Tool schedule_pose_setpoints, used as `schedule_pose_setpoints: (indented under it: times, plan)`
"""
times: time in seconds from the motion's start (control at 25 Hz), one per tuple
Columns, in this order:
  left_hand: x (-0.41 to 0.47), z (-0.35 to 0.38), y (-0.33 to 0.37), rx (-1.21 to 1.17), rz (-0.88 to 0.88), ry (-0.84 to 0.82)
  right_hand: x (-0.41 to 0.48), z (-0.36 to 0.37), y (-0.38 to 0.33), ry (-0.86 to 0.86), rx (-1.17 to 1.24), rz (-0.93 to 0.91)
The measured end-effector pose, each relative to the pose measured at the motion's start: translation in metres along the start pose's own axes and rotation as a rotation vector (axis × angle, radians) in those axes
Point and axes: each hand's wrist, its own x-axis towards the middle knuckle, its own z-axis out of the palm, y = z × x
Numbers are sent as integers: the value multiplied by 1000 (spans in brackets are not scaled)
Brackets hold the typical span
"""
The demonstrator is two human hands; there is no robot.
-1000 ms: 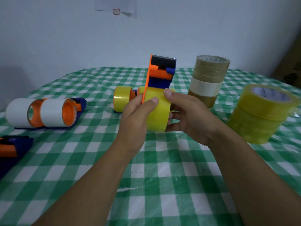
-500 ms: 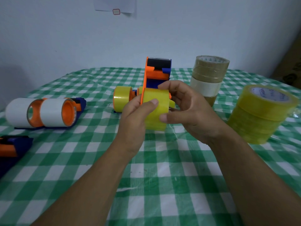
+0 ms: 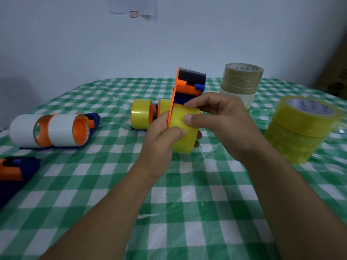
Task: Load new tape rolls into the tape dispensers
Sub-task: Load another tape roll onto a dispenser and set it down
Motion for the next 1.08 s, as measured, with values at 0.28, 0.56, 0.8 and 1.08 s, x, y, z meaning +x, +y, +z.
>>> schedule_pose_setpoints:
  times: [0.28,0.56,0.8,1.08]
  plan:
    - [-3,3,-2,26,-12,-5,3,1,-6,80,-76,44]
    - [1,-1,-1,4,-29,16,2,4,-8,52,-311,-65]
    - [0,0,0,34,-46,17,7,4,-12,-18,-644,-181]
    - [-1,4,7,3,-80,96,13,15,-12,-47,-1023,-445]
